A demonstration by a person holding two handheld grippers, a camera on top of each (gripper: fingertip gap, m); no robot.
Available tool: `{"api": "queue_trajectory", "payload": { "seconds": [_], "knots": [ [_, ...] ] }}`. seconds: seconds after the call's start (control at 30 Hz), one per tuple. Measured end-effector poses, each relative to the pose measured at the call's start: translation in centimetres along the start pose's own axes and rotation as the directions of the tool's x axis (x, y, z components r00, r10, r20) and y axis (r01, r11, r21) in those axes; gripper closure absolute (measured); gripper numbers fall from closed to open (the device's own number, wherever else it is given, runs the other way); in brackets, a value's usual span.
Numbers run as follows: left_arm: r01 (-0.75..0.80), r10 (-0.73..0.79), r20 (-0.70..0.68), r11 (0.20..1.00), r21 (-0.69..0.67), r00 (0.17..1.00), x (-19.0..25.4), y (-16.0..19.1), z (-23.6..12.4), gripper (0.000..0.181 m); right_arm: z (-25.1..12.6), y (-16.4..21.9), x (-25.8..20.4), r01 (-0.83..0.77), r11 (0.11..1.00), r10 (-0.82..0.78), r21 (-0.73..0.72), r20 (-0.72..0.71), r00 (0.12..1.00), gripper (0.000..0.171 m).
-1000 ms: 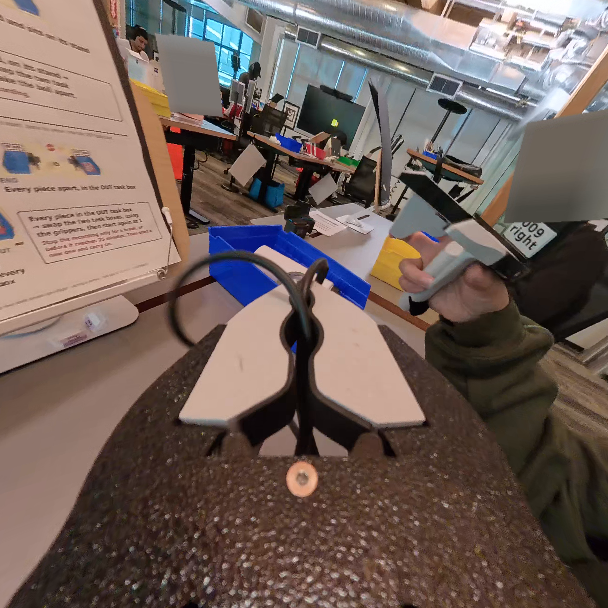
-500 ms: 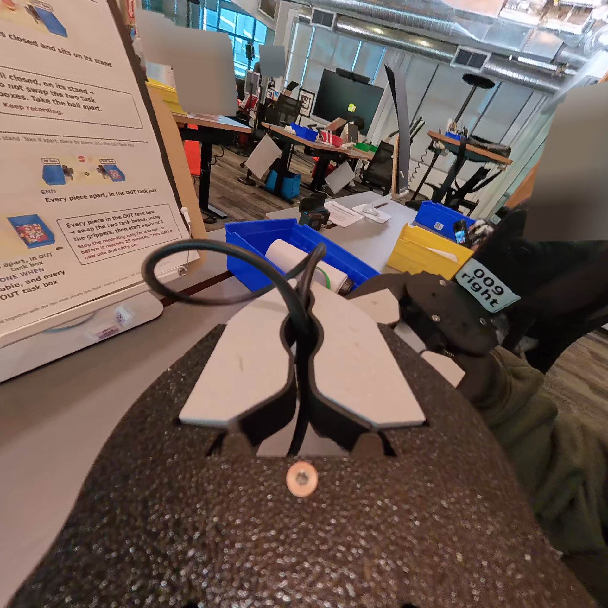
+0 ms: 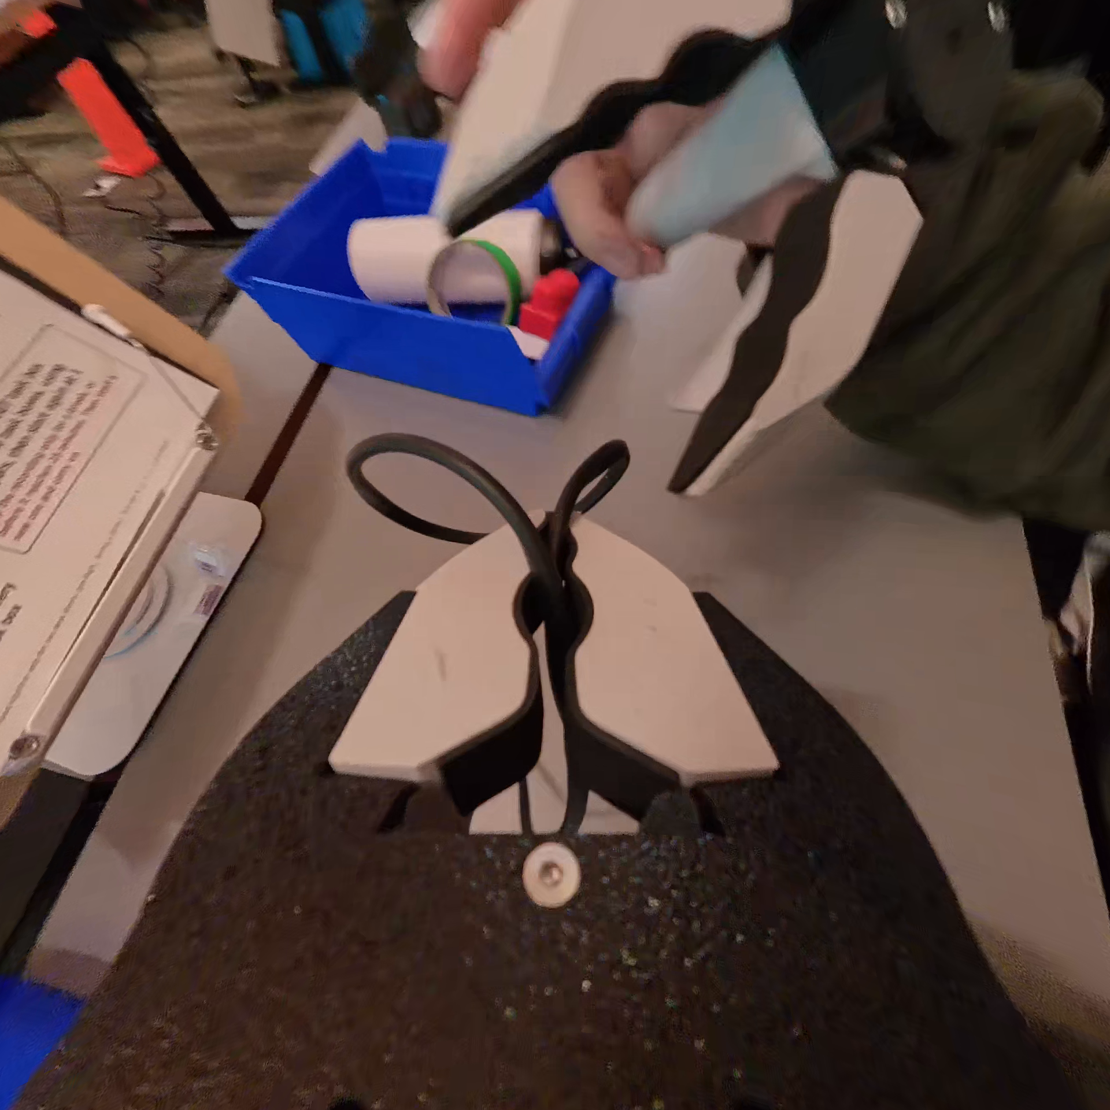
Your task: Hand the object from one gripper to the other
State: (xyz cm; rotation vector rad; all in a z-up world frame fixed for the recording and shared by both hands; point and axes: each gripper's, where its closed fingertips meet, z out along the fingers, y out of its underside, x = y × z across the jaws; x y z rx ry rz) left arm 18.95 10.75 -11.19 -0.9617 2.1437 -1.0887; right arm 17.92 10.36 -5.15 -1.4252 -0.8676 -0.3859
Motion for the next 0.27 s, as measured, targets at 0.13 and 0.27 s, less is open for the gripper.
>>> {"api": "queue_trajectory", "payload": {
  "seconds": [0.13,0.27],
  "knots": [
    [-0.112,0.11,-0.023,0.987,-0.119,0.994,1.3,1.3,0.4,0.181,0.9,1.1,-2.5,0.114,0.99,-0.104,-0.082,0.113,0.988,0.107],
    [-0.16,0.156,-0.042,0.972,-0.17,0.987,1.6,2.0,0.8,0.181,1.0,2.6,-3.5,0.101,0.986,-0.075,-0.135,0.185,0.98,0.12]
  ]
}}
